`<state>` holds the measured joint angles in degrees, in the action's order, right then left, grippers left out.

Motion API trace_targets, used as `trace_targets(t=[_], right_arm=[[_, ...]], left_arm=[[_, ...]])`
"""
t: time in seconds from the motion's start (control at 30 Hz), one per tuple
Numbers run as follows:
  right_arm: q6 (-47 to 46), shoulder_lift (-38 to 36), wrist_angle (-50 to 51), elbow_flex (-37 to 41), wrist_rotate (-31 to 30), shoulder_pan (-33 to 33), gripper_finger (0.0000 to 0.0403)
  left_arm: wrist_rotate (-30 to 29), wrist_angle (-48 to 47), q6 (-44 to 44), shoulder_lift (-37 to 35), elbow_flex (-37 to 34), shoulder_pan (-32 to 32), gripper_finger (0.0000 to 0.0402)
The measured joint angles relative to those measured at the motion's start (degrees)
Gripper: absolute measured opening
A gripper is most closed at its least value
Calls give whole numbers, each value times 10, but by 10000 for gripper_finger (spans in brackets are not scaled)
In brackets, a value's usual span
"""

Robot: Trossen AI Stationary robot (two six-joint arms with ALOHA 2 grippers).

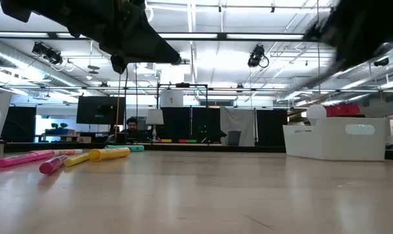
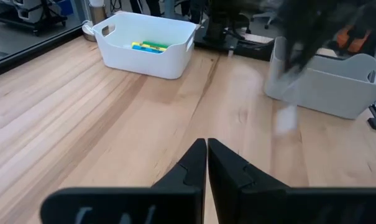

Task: Pick & Place Markers
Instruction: Put the brown marker into the gray bin

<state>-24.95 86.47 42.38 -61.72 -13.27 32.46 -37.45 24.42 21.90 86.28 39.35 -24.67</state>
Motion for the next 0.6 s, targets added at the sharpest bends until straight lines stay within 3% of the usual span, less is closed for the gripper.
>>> trace_targets(t=[0.13,0.3,0.5,0.6], right_arm=[[80,-2,246,-112,105,42,31],[123,-3,399,-164,196,84,39],[228,-2,379,-107,236,115,41],[258,-2,294,-58,234,123,41]], left_arm=[[0,-4,0,0,0,0,18],[0,-4,0,0,0,0,18],[-2,-3,0,0,0,0,18],[-2,-3,0,0,0,0,18]])
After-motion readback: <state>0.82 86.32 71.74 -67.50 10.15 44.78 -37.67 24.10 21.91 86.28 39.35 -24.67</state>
